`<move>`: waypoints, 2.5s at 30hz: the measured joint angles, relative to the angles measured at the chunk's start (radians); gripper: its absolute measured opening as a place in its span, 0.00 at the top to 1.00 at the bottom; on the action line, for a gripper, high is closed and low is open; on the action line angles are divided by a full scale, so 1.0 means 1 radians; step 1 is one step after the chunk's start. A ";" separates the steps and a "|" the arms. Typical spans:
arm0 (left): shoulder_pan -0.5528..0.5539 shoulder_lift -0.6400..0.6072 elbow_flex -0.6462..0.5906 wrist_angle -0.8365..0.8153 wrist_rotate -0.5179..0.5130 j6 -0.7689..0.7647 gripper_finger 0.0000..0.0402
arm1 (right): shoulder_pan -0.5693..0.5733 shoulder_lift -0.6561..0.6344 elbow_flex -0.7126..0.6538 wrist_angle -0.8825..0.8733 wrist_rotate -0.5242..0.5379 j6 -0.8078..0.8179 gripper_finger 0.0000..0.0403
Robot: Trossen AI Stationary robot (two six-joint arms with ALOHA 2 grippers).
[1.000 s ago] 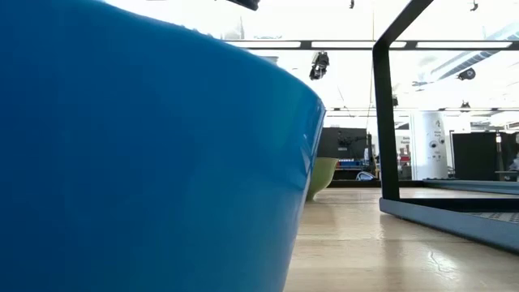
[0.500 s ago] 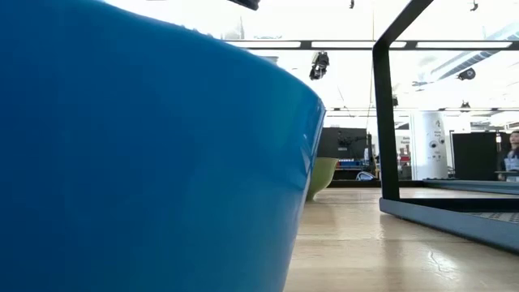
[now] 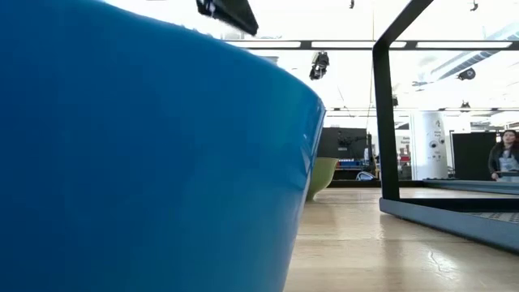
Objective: Pick & Place Mini bowls
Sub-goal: Stack the top white patterned bowl on top of the white patterned bowl on the shelf
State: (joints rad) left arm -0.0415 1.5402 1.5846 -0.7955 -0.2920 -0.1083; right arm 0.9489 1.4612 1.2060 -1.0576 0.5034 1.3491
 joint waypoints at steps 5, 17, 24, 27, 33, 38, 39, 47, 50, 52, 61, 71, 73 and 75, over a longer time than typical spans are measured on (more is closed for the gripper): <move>0.001 0.000 -0.112 0.053 0.022 -0.124 0.78 | 0.000 -0.066 -0.001 -0.014 0.155 -0.015 0.98; 0.002 -0.001 -0.435 0.348 -0.015 -0.475 0.78 | -0.001 -0.157 -0.011 -0.030 0.335 -0.097 0.98; 0.015 0.026 -0.591 0.481 -0.090 -0.691 0.78 | 0.000 -0.168 -0.015 -0.034 0.395 -0.097 0.98; 0.027 0.047 -0.620 0.504 -0.095 -0.698 0.78 | 0.000 -0.168 -0.015 -0.035 0.396 -0.095 0.98; 0.028 0.101 -0.650 0.547 -0.087 -0.698 0.78 | 0.000 -0.168 -0.015 -0.032 0.397 -0.093 0.98; 0.026 0.180 -0.642 0.638 -0.077 -0.675 0.78 | 0.000 -0.168 -0.015 -0.030 0.398 -0.092 0.98; 0.026 0.195 -0.636 0.648 -0.066 -0.675 0.78 | 0.000 -0.168 -0.015 -0.030 0.398 -0.092 0.98; 0.025 0.311 -0.555 0.649 -0.011 -0.643 0.78 | 0.000 -0.168 -0.016 -0.029 0.398 -0.092 0.98; 0.025 0.334 -0.524 0.639 -0.004 -0.622 0.78 | 0.000 -0.168 -0.016 -0.030 0.398 -0.092 0.98; 0.025 0.352 -0.502 0.653 0.003 -0.613 0.78 | 0.000 -0.168 -0.016 -0.030 0.398 -0.092 0.98; 0.025 0.428 -0.405 0.658 0.020 -0.561 0.78 | 0.000 -0.169 -0.016 -0.038 0.399 -0.092 0.98; 0.025 0.505 -0.294 0.678 0.028 -0.499 0.78 | -0.001 -0.169 -0.019 -0.039 0.417 -0.092 0.98; 0.024 0.515 -0.275 0.700 0.031 -0.476 0.78 | -0.001 -0.169 -0.020 -0.038 0.417 -0.092 0.98; 0.024 0.522 -0.264 0.711 0.039 -0.458 0.78 | -0.003 -0.169 -0.021 -0.038 0.417 -0.092 0.98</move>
State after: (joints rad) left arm -0.0174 2.0622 1.3207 -0.0849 -0.2527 -0.5666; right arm 0.9461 1.2922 1.1851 -1.0955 0.9203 1.2568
